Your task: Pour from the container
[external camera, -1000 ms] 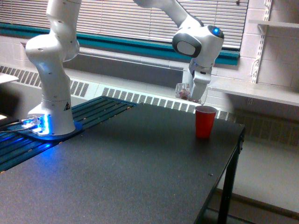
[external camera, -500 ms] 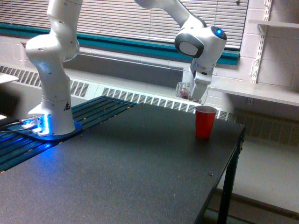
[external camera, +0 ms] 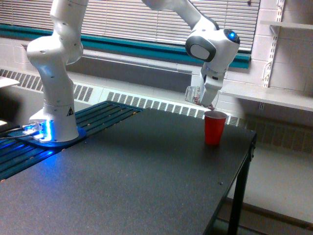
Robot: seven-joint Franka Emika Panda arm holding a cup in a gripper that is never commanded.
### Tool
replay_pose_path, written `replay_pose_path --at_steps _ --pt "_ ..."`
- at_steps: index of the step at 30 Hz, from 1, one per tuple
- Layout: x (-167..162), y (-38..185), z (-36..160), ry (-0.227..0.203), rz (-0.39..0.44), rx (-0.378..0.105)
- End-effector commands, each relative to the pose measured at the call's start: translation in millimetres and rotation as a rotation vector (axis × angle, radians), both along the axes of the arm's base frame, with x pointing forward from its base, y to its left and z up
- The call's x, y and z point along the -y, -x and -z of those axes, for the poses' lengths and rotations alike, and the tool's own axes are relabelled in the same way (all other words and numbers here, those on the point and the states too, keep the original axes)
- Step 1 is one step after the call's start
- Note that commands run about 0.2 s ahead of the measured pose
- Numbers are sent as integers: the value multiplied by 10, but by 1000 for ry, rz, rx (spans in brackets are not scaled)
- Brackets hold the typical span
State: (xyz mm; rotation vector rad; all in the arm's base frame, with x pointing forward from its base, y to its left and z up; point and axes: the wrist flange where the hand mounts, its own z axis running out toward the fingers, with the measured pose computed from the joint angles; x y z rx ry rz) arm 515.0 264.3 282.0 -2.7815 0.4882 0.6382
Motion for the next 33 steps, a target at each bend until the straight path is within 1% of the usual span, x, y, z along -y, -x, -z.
replay_pose_path --at_steps 1,9,21,28,33 --pt "-42 27 20 13 21 -28" --pt "-77 38 82 19 26 -37" --pt "-160 37 111 12 26 -21" --pt "-180 42 72 -2 39 6" --pt "-152 60 31 -1 51 33"
